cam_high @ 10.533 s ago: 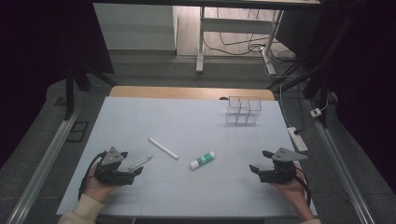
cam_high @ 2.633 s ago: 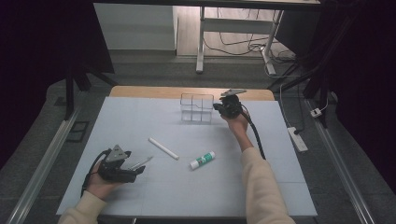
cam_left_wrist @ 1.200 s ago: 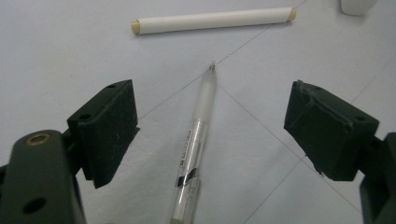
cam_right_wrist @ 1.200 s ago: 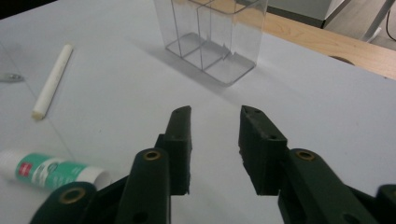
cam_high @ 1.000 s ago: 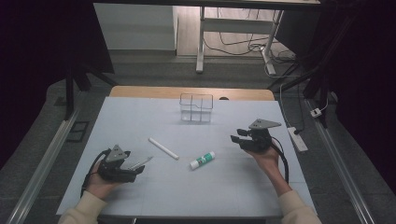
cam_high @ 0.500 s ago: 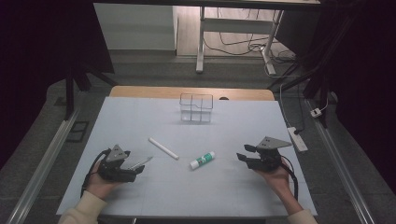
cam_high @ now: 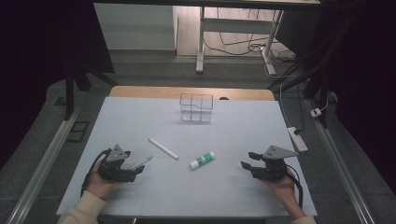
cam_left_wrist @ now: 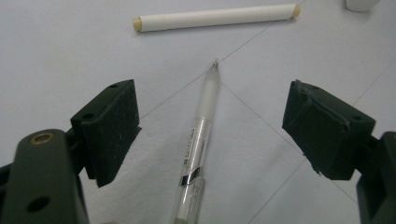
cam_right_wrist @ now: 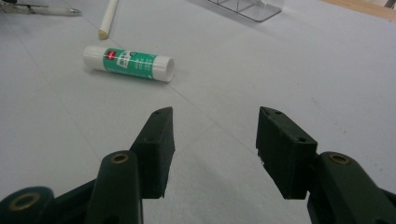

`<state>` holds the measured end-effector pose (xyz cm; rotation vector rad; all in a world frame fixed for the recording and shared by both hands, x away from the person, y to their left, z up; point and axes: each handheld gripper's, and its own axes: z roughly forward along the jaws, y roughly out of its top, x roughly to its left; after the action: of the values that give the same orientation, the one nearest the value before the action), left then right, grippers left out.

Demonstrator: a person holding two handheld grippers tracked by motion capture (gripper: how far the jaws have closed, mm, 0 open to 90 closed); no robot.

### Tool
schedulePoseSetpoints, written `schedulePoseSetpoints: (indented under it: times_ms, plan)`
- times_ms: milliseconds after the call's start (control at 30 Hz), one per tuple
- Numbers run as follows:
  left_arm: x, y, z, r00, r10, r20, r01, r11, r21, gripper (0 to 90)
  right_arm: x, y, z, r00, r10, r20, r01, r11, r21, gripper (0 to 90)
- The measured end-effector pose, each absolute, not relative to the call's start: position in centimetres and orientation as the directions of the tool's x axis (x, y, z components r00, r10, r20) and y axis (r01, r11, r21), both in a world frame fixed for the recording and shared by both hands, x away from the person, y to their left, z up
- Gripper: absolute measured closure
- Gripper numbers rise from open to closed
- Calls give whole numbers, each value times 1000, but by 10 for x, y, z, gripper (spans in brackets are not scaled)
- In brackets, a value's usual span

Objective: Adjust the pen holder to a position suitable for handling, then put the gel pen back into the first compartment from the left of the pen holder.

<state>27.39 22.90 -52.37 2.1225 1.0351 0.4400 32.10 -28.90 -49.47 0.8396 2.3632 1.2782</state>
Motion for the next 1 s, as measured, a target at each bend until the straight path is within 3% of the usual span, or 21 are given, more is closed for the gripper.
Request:
schedulePoseSetpoints:
  times_ms: [600,1000]
  plan:
    - [282,229,-511,630,777,2,526,-428,735,202,323,-290,-491,-775,632,-14,340,436,833,454]
    - [295,218,-499,670,742,38,534,-517,669,227,324,-294,-489,-759,650,-18,353,435,829,451]
